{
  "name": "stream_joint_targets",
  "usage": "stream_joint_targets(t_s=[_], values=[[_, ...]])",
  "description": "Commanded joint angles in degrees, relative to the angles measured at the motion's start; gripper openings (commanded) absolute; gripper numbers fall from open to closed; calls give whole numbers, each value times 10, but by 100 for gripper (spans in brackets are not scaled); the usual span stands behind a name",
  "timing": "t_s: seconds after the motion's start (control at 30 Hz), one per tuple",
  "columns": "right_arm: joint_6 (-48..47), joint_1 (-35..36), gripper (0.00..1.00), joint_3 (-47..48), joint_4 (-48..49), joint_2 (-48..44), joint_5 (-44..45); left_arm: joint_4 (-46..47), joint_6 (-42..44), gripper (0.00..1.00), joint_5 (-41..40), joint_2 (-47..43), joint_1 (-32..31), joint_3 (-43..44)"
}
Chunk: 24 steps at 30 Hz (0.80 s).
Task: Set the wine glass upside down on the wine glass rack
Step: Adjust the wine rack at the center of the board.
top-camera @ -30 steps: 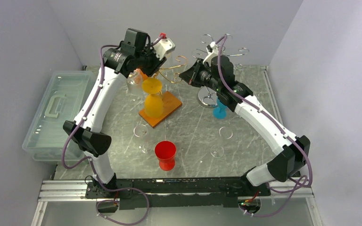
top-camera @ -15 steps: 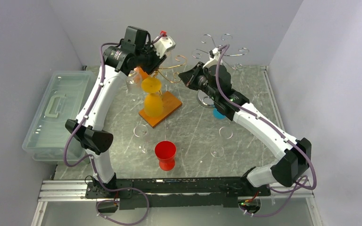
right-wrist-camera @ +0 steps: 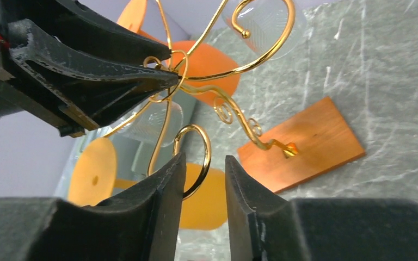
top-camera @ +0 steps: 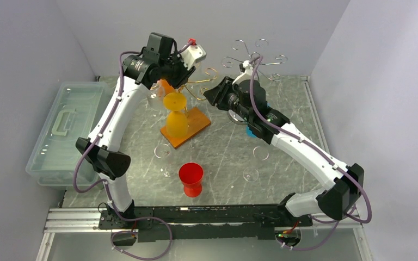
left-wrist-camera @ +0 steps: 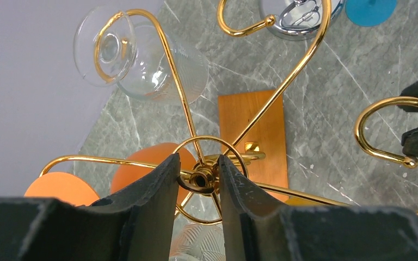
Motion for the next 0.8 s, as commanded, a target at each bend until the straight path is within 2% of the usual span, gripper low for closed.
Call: stream_joint_targets(t_s=[0.0,0.13,0.3,0.5,0.77], values=[[-53,1,39,62,-144,10,-87,27,8,37,-18,-10,7,-13],[-94,-41,41,102,-201,6,-125,21,8,37,-13,-32,7,-24],[-137,-93,39,168,-246,14,-160,19,16,42,-19,-44,7,-15],[-180,-116,35,295,-290,85,-166,22,-4,59,-24,-38,7,32],[-208,-127,34,404,-311,195,-142,23,-47,67,-10,-62,7,39]])
